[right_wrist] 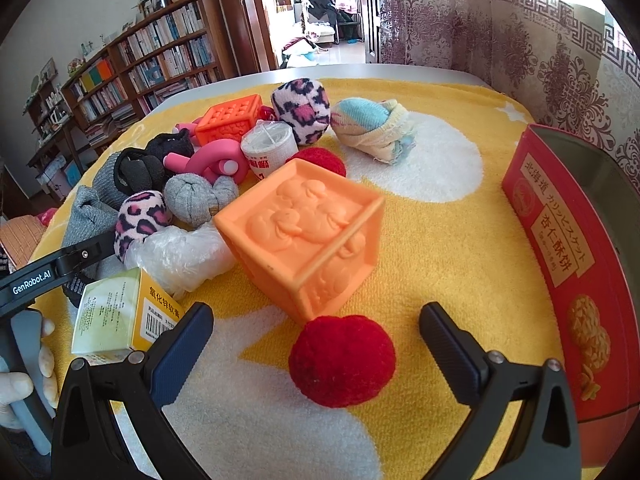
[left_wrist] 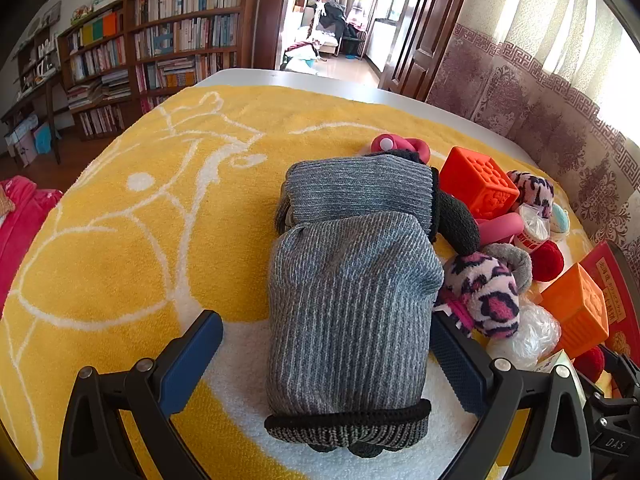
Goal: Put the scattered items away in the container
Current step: 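Move left tool to the grey knit sock while right tool reaches the orange rubber block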
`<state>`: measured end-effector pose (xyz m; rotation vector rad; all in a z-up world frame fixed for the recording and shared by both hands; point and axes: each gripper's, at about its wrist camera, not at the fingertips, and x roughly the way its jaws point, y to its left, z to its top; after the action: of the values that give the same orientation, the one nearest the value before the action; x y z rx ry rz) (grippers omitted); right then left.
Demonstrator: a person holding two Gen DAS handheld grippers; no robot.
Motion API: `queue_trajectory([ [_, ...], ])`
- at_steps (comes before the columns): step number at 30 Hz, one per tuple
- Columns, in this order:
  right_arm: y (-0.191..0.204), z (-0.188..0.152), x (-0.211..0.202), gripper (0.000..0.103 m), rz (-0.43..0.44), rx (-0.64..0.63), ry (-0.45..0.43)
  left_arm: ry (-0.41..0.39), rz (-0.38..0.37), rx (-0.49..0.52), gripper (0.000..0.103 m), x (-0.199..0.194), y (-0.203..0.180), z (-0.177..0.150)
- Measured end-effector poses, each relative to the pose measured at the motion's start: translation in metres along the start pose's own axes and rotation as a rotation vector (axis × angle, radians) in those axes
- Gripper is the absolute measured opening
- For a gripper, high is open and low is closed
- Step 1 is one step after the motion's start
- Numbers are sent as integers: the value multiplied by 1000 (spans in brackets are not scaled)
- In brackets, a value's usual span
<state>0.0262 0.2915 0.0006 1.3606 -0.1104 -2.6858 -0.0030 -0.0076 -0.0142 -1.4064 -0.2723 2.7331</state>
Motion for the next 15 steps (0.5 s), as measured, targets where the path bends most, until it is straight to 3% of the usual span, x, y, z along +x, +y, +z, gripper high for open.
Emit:
queue_trajectory([
  [7,3,-5,-27,103,36,7,-148,-17,-26,-18,103,-4,3,0],
  [15,7,1,-38,103,26,11,-203,-131,-26,40,103,-26,-10,-1],
])
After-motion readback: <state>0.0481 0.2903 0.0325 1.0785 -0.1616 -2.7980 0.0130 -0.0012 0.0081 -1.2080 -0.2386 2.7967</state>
